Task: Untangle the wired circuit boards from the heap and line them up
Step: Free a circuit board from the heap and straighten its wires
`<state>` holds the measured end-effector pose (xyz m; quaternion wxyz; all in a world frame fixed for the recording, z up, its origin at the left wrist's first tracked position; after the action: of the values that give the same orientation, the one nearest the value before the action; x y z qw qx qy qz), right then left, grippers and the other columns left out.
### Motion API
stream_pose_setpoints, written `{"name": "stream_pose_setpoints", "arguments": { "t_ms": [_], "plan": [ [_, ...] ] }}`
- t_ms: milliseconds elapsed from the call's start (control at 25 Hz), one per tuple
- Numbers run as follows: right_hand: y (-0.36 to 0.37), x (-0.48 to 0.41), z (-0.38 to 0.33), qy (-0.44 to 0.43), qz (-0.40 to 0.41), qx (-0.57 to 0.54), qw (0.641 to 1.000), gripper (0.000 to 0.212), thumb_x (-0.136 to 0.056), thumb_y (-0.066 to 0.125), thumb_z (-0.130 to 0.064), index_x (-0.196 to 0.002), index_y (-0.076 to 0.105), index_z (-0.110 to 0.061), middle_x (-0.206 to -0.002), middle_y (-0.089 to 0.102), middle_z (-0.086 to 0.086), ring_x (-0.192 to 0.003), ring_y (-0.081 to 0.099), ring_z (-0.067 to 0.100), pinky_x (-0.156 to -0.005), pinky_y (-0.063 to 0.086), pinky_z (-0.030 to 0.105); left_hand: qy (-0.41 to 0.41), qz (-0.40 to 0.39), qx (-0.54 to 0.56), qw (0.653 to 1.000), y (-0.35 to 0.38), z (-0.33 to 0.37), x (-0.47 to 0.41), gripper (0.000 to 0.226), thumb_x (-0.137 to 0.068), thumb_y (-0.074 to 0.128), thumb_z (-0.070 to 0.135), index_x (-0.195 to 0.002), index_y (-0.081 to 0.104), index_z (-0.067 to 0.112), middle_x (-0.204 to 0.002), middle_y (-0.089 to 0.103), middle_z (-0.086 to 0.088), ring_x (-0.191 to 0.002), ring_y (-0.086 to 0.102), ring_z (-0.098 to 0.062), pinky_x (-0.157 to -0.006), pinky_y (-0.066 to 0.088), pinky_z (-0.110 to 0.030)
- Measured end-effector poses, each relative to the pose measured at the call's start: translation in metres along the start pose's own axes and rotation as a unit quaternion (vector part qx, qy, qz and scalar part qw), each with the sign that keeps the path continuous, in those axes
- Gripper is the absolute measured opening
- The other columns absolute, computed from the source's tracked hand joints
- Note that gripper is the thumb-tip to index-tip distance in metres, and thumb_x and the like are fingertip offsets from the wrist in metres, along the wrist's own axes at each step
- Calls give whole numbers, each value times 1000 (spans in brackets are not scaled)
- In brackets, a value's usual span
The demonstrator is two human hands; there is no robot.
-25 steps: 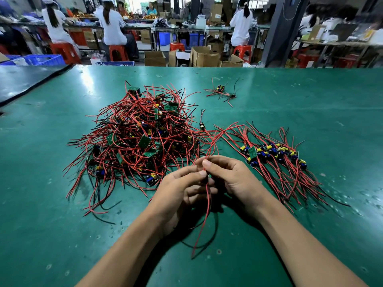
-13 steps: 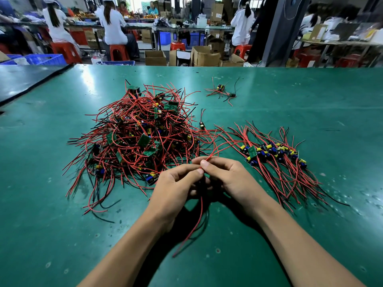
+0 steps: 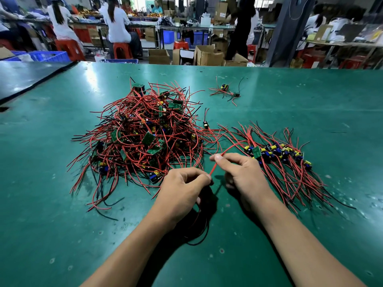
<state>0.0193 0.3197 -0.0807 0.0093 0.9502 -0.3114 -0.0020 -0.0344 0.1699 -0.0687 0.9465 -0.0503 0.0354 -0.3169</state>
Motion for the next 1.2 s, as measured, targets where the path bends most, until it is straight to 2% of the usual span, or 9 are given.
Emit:
{"name": "stream_pose_setpoints", "arguments": {
  "t_ms": [120, 320, 440, 560, 640, 720, 800, 1080, 1200],
  "plan": [
    [-7, -6, 2, 10, 53, -35, 998, 18, -89, 73, -23, -92, 76, -6, -43, 23, -5, -35, 18, 9, -42, 16, 17, -4, -28, 0, 1000, 1, 0, 0, 18, -86, 64, 6, -70, 73, 5, -54, 59, -3, -43, 50, -13, -46, 41, -18],
    [-8, -8, 1, -10, 74, -83, 994, 25, -92, 70, -22, -84, 69, 2, -57, 27, 2, -39, 21, 6, -36, 21, 17, -5, -40, -5, 999, -2, 1, 0, 17, -85, 64, 4, -70, 72, 4, -53, 58, -1, -43, 50, -11, -45, 40, -16],
    [-8, -5, -3, 32, -13, -150, 988, 20, -87, 72, -27, -87, 75, -7, -61, 37, -1, -43, 29, 6, -38, 26, 17, -12, -18, 17, 1000, -3, 2, -2, 18, -84, 63, 3, -69, 71, 3, -56, 59, -1, -47, 50, -11, -47, 41, -19],
    [-1, 7, -4, 100, -178, -88, 975, 35, -74, 80, -34, -99, 77, -11, -71, 64, 8, -54, 56, 15, -54, 43, 24, -19, -14, 28, 999, -1, 3, -1, 19, -87, 61, 6, -72, 70, 2, -61, 62, -8, -54, 53, -18, -51, 43, -23],
    [2, 11, -3, 98, -204, -51, 973, 29, -78, 77, -33, -99, 77, -13, -73, 67, 9, -56, 57, 16, -54, 43, 24, -18, -13, 23, 999, -2, 2, -1, 19, -88, 61, 7, -72, 70, 2, -62, 61, -9, -55, 53, -20, -53, 43, -27],
    [-1, 8, -3, 77, -160, -15, 984, 23, -85, 73, -33, -96, 77, -13, -56, 48, 3, -45, 38, 13, -44, 27, 21, -14, -15, 2, 1000, -2, 2, 0, 18, -86, 62, 9, -70, 69, 3, -59, 59, -9, -53, 51, -19, -53, 40, -25],
    [-7, 3, -2, 50, -99, 4, 994, 21, -92, 68, -33, -93, 77, -14, -50, 35, 1, -42, 28, 14, -45, 18, 21, -12, -23, -17, 1000, -2, 3, 0, 17, -84, 64, 9, -69, 69, 4, -58, 60, -10, -51, 52, -18, -51, 39, -23],
    [-16, -13, 3, -12, 72, -45, 996, 25, -94, 69, -28, -78, 75, -10, -59, 34, 5, -40, 29, 10, -39, 24, 18, -25, -78, -1, 997, -3, 5, 2, 18, -85, 62, 6, -68, 69, 6, -58, 67, -9, -46, 58, -17, -46, 40, -16],
    [-17, -14, 3, -19, 107, -68, 992, 31, -92, 72, -29, -72, 71, -5, -60, 35, 7, -39, 30, 9, -38, 25, 19, -29, -94, 1, 995, -4, 7, 3, 19, -87, 62, 6, -69, 69, 5, -59, 67, -11, -47, 57, -16, -47, 41, -16]
  ]
}}
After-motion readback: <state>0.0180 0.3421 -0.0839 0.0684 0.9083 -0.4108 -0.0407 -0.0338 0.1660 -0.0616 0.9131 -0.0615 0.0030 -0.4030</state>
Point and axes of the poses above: each hand's wrist, its own x-axis away from the middle knuckle, its own y-axis out of the palm, z = x × y, the point moved 1 cm from there along -x, towards the middle knuckle
